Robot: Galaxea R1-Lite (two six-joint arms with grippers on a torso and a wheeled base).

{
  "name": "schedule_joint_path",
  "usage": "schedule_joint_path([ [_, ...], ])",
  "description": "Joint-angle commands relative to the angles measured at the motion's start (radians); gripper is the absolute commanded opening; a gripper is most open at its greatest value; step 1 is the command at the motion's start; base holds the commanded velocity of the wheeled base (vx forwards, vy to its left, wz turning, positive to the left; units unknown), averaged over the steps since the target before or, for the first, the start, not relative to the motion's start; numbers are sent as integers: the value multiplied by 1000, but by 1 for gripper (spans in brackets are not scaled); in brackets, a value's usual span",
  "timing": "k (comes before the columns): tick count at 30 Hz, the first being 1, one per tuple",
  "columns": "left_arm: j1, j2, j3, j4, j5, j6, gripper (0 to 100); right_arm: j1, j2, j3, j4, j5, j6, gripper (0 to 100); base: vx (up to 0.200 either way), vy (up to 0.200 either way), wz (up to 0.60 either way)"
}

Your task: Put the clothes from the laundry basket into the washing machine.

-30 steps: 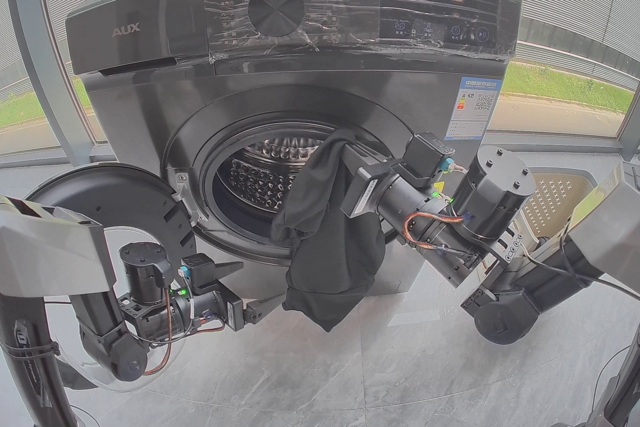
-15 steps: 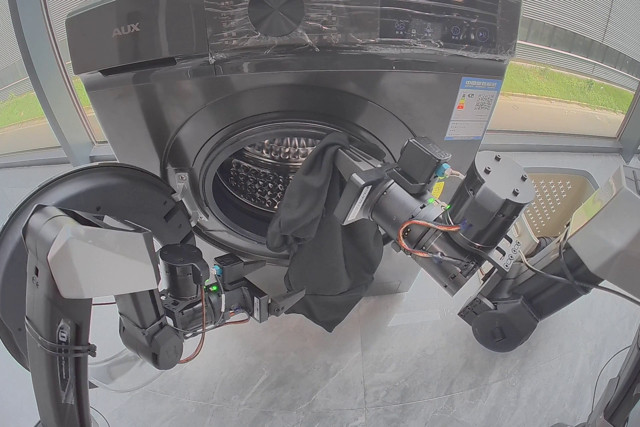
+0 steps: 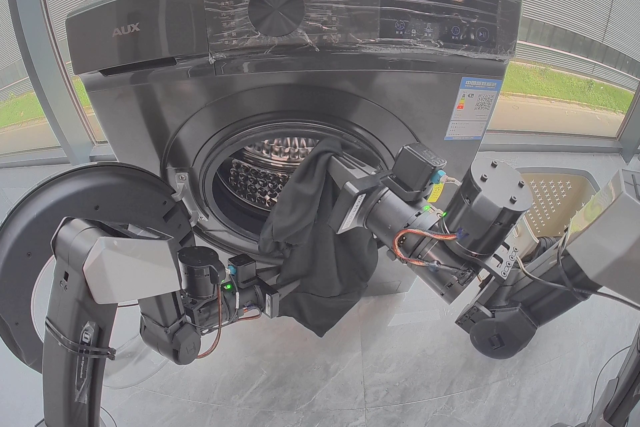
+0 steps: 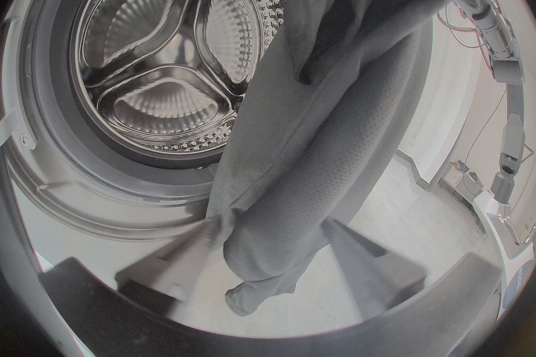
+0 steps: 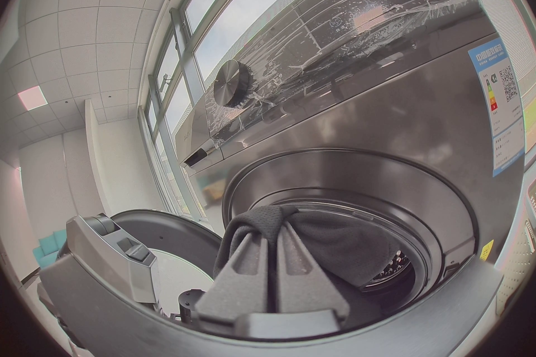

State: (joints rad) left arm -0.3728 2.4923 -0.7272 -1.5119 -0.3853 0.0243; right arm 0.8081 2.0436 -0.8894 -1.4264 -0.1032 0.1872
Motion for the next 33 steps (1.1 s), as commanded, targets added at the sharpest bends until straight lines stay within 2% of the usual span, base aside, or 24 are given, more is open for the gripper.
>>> schedule_joint_path([
  [1, 0, 23, -12, -1, -3, 0, 0, 2, 3, 3, 0, 0, 0, 0, 0, 0, 0],
  [9, -2, -4, 19, -5, 2, 6, 0, -26, 6, 17, 0, 0, 1, 0, 0, 0, 0],
  [13, -3, -86, 75, -5, 2, 8, 0, -49, 9, 26, 3, -1, 1, 0, 0, 0, 0],
  [20, -32, -268, 210, -5, 0, 8, 0, -83, 38, 66, 1, 0, 3, 0, 0, 0, 0],
  [25, -40, -374, 281, -4, -1, 8, 0, -87, 38, 75, 7, -20, 9, 0, 0, 0, 0],
  [26, -41, -486, 347, -2, -10, 11, 0, -95, 38, 92, 14, -27, 11, 0, 0, 0, 0],
  [30, -35, -675, 428, -1, -33, -7, 0, -104, 55, 130, 14, -32, 21, 0, 0, 0, 0],
  [32, -34, -734, 437, 1, -55, -26, 0, -106, 70, 141, 14, -32, 23, 0, 0, 0, 0],
  [33, -34, -734, 437, 1, -55, -26, 0, -106, 70, 141, 14, -32, 23, 0, 0, 0, 0],
])
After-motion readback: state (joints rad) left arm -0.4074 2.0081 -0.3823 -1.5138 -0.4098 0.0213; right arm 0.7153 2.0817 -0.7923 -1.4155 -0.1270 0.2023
